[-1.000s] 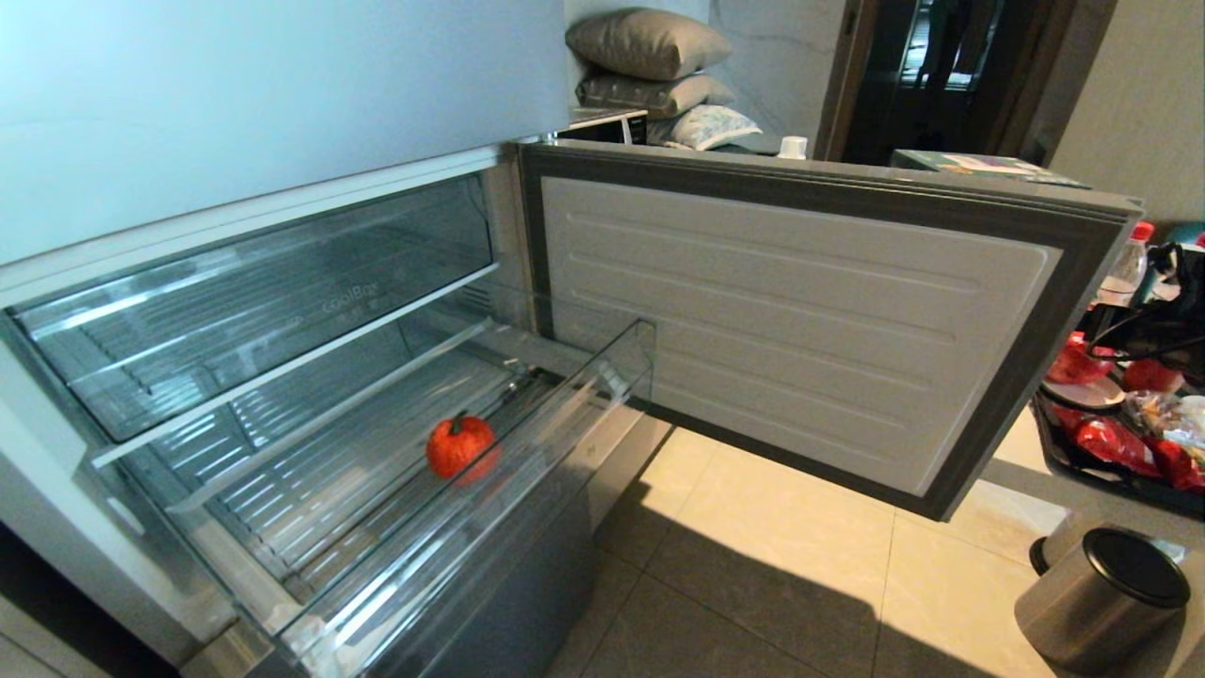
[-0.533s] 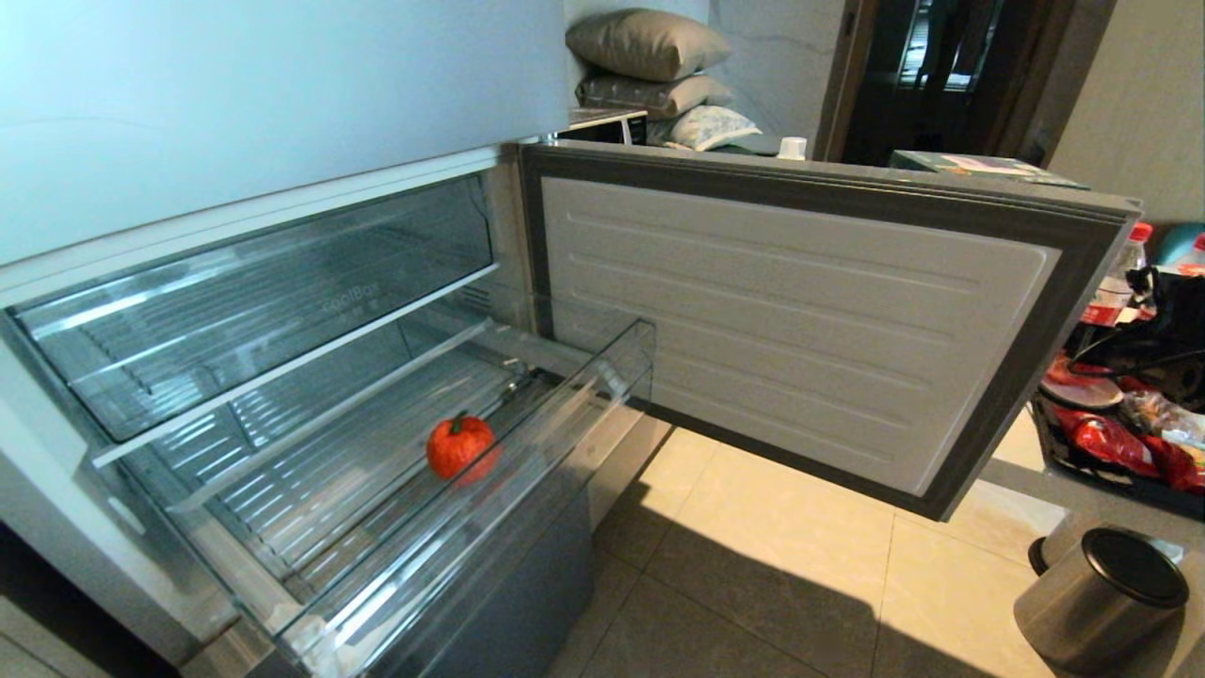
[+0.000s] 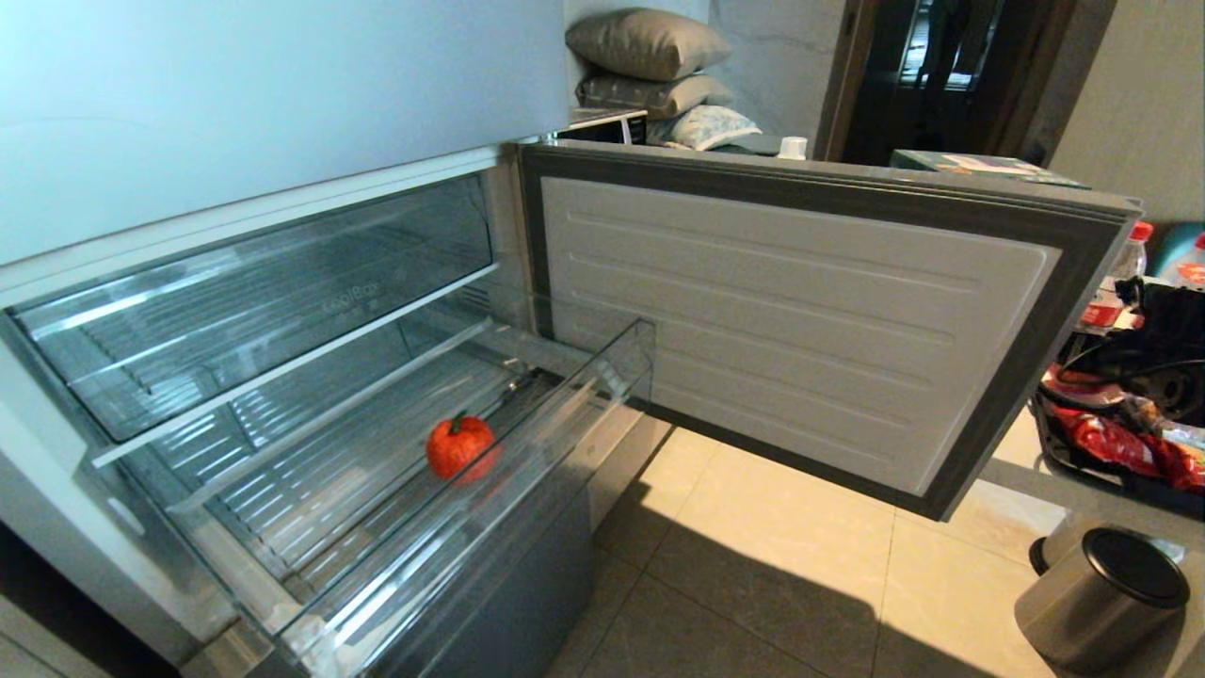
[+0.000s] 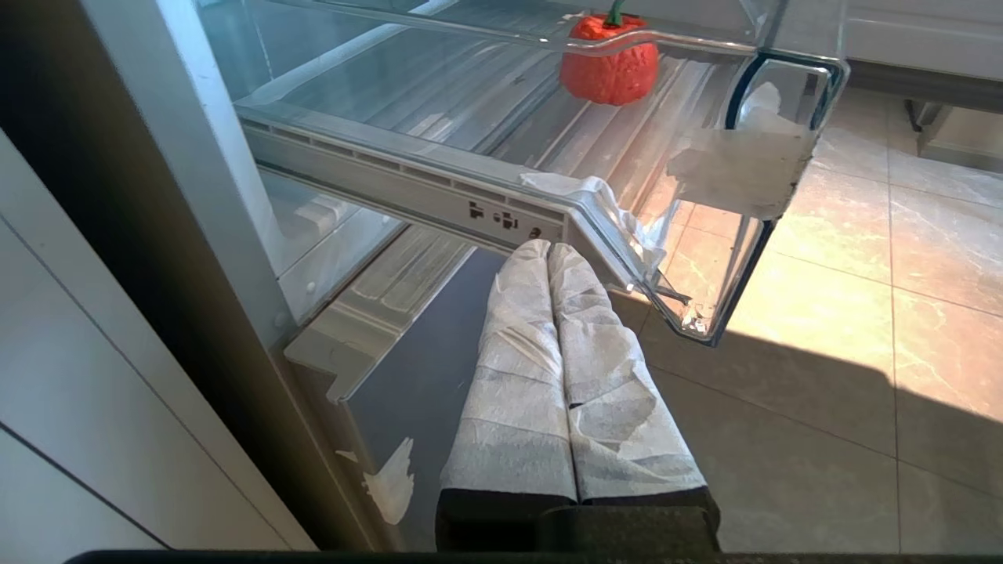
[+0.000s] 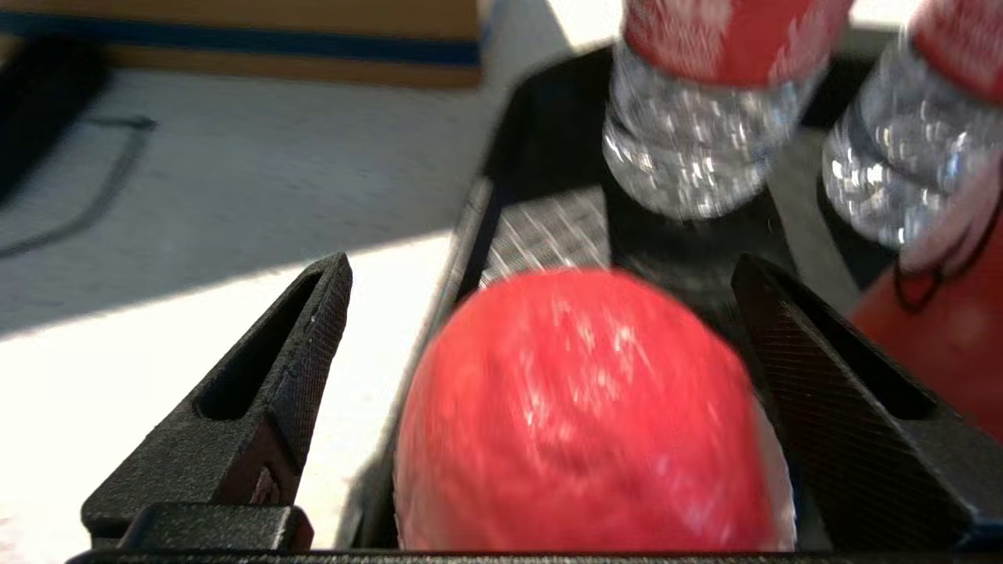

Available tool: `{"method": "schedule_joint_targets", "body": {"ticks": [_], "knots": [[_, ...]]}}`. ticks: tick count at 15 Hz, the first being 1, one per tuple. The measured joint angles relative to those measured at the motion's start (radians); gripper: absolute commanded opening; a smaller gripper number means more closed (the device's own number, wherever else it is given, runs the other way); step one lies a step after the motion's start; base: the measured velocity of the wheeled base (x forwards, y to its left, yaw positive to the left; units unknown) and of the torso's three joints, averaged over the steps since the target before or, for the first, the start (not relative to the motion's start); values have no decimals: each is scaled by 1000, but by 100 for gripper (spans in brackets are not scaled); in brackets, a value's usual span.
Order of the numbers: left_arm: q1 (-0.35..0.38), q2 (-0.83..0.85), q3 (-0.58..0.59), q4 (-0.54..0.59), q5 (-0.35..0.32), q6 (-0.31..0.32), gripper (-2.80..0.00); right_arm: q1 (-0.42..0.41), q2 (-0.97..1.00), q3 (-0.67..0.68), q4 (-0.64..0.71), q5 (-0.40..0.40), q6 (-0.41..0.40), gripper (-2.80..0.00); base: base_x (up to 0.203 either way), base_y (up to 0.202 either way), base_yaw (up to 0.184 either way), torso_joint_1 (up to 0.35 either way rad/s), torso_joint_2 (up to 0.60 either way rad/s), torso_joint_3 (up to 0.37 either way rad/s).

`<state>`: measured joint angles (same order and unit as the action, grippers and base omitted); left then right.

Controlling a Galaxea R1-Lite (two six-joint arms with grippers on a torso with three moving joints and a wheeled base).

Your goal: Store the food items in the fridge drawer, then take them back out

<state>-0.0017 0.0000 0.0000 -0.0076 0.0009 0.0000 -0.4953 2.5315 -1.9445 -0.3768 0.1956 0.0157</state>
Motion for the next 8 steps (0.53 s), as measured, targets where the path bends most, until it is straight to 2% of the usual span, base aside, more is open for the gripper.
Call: {"method": "schedule_joint_targets", "body": {"ticks": [8], "knots": [[0, 0, 0, 0, 0, 0, -280, 2, 2, 40, 0, 3, 6, 0, 0, 0, 0, 0, 0, 0]]}}
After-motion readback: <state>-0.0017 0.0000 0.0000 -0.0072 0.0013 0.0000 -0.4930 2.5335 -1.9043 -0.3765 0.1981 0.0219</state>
